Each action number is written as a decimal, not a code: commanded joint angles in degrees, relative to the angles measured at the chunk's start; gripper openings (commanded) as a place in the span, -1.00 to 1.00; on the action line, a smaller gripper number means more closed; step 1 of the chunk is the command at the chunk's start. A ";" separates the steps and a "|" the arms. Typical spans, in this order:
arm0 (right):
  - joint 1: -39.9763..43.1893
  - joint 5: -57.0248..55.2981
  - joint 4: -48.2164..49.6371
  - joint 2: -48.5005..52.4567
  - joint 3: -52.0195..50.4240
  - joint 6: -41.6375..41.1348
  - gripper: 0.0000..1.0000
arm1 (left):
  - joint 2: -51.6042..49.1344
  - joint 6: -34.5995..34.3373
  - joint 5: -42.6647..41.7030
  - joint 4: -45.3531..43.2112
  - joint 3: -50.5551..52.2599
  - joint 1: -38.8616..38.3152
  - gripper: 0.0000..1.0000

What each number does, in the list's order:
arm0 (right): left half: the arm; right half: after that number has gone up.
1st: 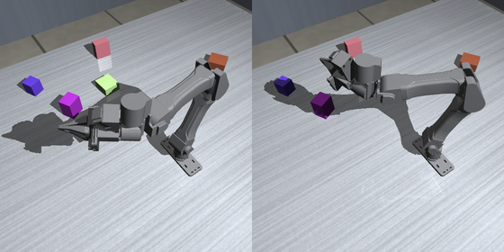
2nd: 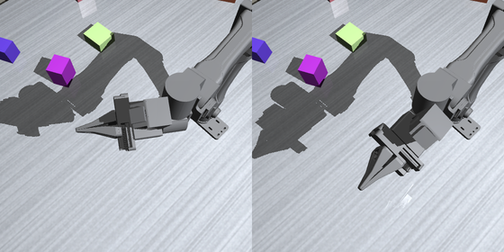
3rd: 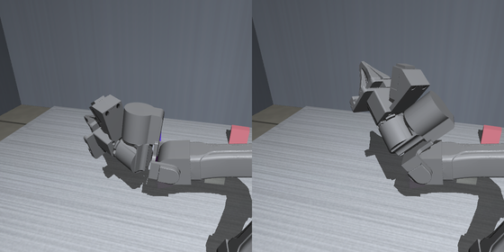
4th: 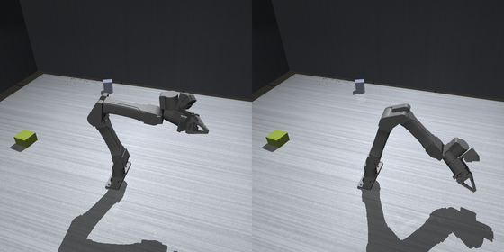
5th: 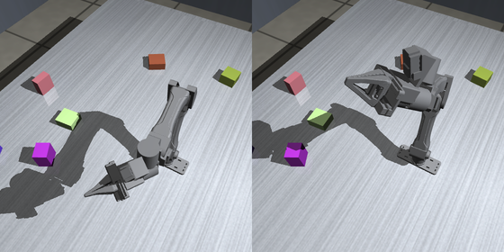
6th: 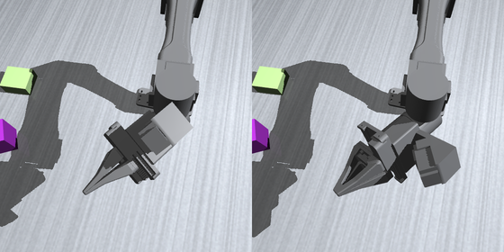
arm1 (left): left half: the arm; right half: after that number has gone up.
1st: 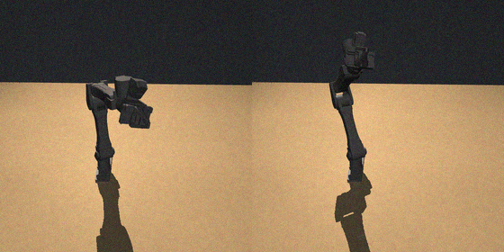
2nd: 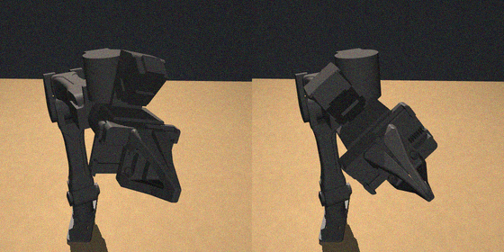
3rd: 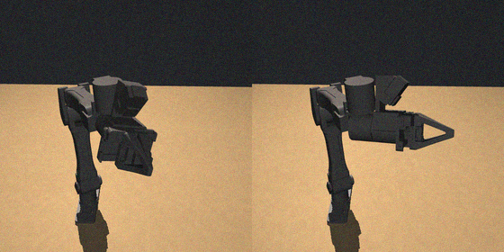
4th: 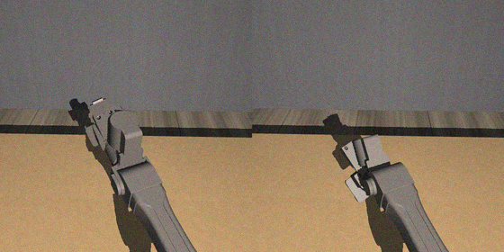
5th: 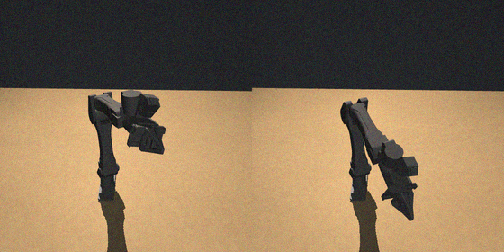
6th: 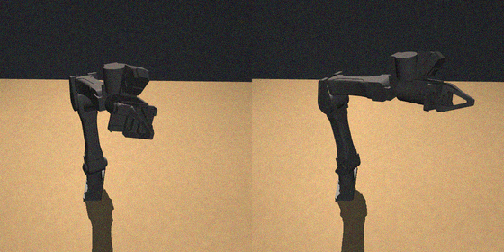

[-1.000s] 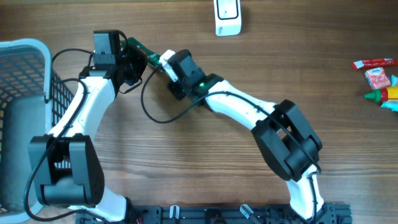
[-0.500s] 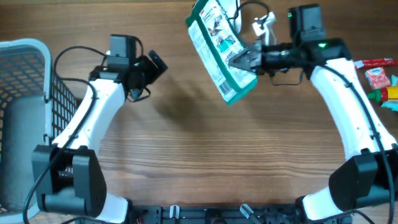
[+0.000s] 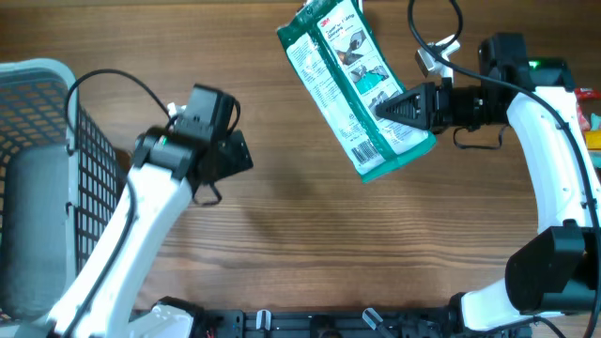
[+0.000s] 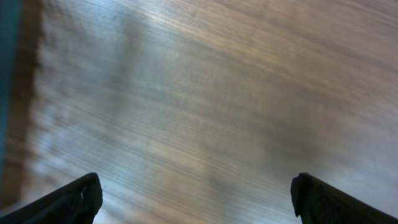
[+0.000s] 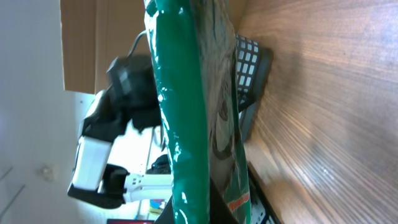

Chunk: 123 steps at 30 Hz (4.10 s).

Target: Scan the item barcode

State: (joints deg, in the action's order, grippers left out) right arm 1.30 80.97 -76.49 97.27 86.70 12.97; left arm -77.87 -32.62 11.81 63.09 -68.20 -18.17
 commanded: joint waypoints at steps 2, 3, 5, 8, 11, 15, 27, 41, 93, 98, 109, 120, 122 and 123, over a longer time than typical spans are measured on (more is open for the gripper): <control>0.09 1.40 0.33 -0.87 0.28 1.03 -0.91 | 9.97 0.94 3.54 10.62 -0.15 -4.76 1.00; 0.09 1.42 0.35 -0.87 0.28 -3.30 -0.92 | 11.61 0.92 3.93 14.47 -0.15 -4.85 1.00; 0.09 1.46 0.33 -0.87 0.28 -11.28 -0.91 | 12.98 0.90 3.89 19.63 -0.15 -4.85 1.00; 0.09 1.55 0.35 -0.87 0.28 -11.06 -0.91 | 13.03 0.90 3.89 20.68 -0.15 -4.85 1.00; 0.07 -6.78 -0.52 -2.71 0.31 5.03 -0.91 | 12.98 0.90 3.89 20.33 -0.15 -4.85 1.00; 0.07 -14.60 0.63 -8.11 0.31 21.35 -0.91 | 12.98 0.90 3.89 20.31 -0.15 -4.85 1.00; -16.26 -53.33 59.47 0.68 -0.52 24.26 -0.91 | 12.98 0.90 3.89 20.31 -0.15 -4.85 1.00; -16.13 -70.66 101.98 29.42 3.19 13.94 -0.91 | 12.98 0.90 3.89 20.31 -0.15 -4.85 1.00; 12.55 -58.42 45.51 -23.21 6.78 -28.96 0.99 | 12.98 0.90 3.89 20.31 -0.15 -4.85 1.00; 3.85 -51.30 35.89 -25.44 6.75 -50.69 0.99 | 12.98 0.90 3.89 20.31 -0.15 -4.85 1.00; 3.02 -61.22 24.72 -26.10 5.86 -32.30 0.99 | 12.98 0.90 3.89 20.31 -0.15 -4.85 1.00; 2.29 -70.64 45.20 -65.24 -34.03 -31.10 0.99 | 12.98 0.90 3.89 20.31 -0.15 -4.85 1.00; 2.32 -70.69 52.65 -74.34 -44.09 -30.91 1.00 | 12.98 0.90 3.89 20.31 -0.15 -4.85 1.00; 2.32 -70.55 58.88 -80.46 -51.01 -29.75 1.00 | 12.98 0.90 3.89 20.31 -0.15 -4.85 1.00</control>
State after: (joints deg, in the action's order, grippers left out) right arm 3.88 11.42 -25.36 25.63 45.60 -18.98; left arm -65.14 -32.18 15.14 83.42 -68.31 -22.83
